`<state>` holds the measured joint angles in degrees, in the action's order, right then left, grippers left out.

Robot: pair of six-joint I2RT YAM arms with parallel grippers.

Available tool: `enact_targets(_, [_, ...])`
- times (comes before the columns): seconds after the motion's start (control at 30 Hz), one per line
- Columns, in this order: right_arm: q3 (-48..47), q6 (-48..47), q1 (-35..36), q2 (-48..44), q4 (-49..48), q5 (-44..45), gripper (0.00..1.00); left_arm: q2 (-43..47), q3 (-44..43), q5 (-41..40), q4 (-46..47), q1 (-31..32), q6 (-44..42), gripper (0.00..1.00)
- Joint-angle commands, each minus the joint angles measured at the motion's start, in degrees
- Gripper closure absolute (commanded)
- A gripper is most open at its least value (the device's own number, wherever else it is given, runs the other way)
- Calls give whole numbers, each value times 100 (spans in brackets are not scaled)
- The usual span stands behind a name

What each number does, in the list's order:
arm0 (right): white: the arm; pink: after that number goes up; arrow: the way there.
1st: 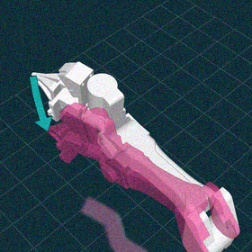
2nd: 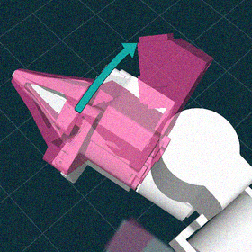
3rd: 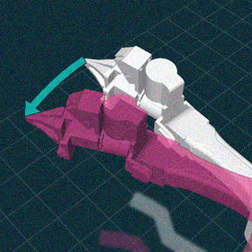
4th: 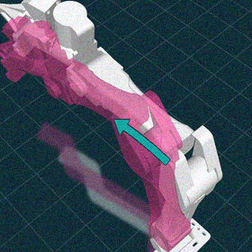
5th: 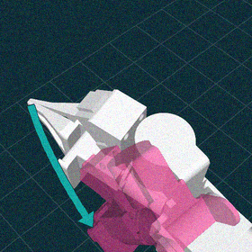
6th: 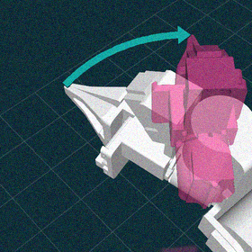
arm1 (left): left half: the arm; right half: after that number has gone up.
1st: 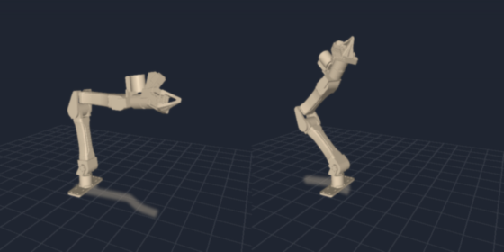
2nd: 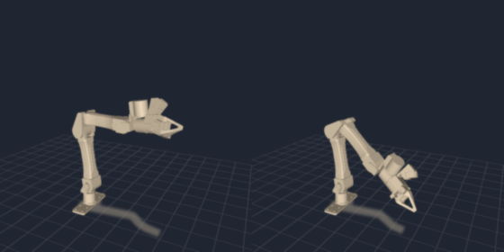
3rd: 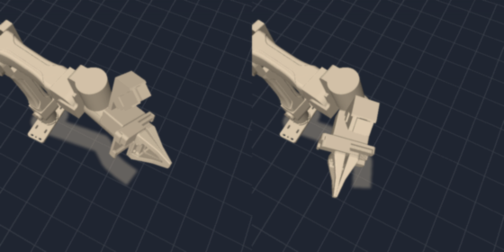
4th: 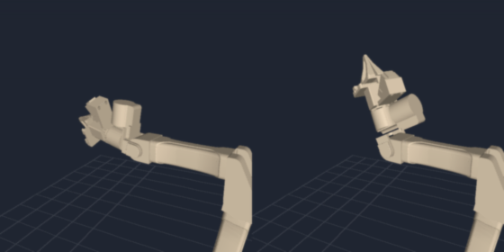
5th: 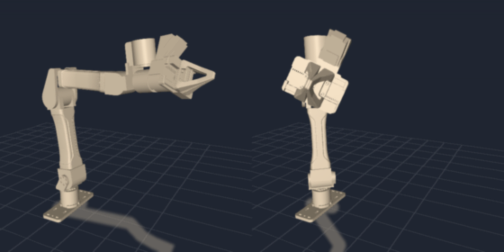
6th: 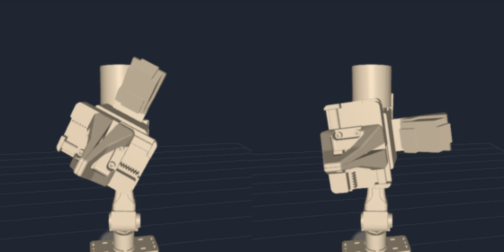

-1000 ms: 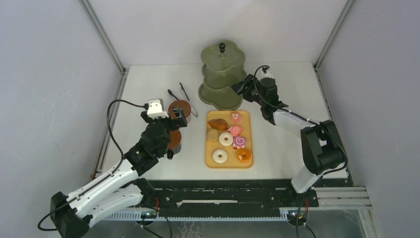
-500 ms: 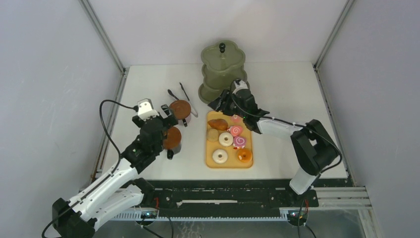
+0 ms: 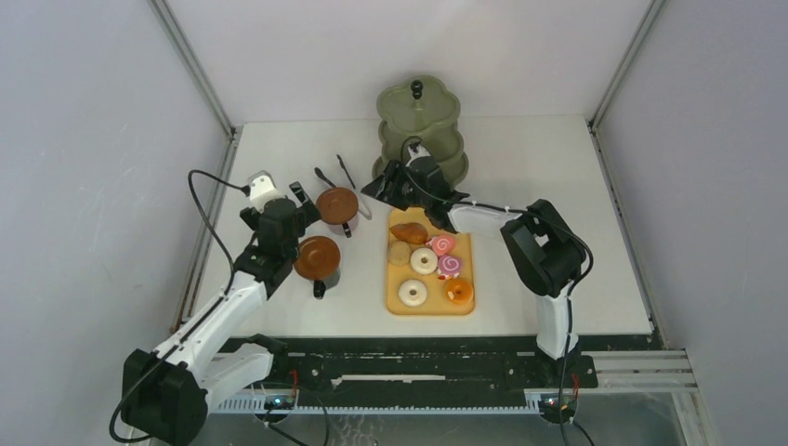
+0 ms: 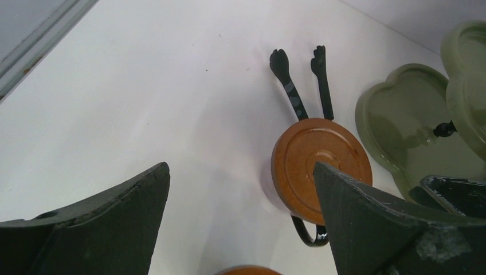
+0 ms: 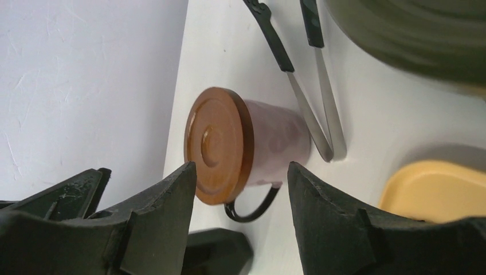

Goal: Serve the afternoon tea
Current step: Pick up the clamp from the center of the board.

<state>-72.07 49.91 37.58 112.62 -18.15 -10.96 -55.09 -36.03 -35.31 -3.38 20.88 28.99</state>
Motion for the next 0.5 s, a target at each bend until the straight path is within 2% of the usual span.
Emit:
enact_targets(0.0, [-597,133,78,290,-84,-183,33,-309,-449,454,521,-224,164,0])
enact_targets(0.17, [-853,-30,96,471,122,-33,33,-604,-557,554,618,-349,267,0])
enact_targets(0.47, [-962,-1170,126,247,1279,898,34,-691,-582,670,691,-493,353,0])
